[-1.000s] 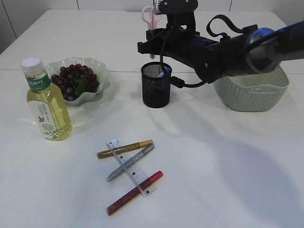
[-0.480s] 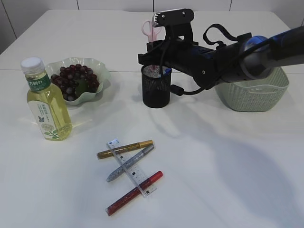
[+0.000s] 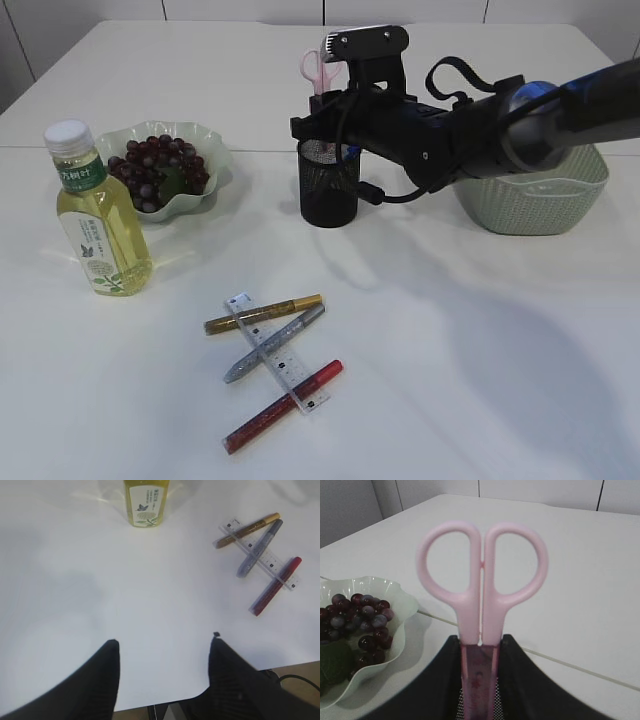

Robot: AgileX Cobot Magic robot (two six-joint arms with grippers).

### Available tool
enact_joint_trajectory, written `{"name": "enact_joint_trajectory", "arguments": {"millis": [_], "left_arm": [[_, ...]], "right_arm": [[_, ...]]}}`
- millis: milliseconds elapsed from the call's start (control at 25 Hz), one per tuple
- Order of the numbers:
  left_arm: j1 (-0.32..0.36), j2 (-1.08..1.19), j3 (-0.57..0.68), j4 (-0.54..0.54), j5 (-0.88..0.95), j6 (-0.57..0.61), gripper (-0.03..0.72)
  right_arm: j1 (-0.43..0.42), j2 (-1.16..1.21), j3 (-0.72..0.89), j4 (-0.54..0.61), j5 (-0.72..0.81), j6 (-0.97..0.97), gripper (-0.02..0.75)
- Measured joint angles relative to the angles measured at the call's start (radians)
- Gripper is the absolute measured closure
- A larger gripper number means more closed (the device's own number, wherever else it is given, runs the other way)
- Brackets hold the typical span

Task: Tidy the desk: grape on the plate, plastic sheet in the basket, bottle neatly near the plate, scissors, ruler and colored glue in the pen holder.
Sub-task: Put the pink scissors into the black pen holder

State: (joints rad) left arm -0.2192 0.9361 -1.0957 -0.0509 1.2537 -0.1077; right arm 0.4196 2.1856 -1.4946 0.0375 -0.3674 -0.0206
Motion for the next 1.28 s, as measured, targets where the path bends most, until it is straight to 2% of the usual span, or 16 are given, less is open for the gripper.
{"name": "enact_joint_trajectory", "arguments": {"millis": [280,520,720,840,960,1280], "left_arm": [[0.000,0.000,0.000,0.000,0.000,0.000,0.273],[0.000,0.000,0.000,0.000,0.000,0.000,0.273],[0.000,0.000,0.000,0.000,0.000,0.000,0.273],[0.000,0.000,0.000,0.000,0.000,0.000,0.273],[0.000,0.000,0.000,0.000,0.000,0.000,0.273],[0.000,0.026,0.000,0.000,0.000,0.000,0.273]], "right_arm": [[0.000,0.005,-0.004,0.068,0.008,0.000,0.430],[0.000,0.005,-0.006,0.072,0.040,0.000,0.416],[0.000,-0.055,-0.006,0.074,0.179,0.000,0.418],[0.000,-0.123,-0.010,0.078,0.324,0.000,0.430],[0.000,-0.196,-0.041,0.097,0.552,0.000,0.449],[0.000,-0.253,-0.246,0.195,1.294,0.000,0.458]]}}
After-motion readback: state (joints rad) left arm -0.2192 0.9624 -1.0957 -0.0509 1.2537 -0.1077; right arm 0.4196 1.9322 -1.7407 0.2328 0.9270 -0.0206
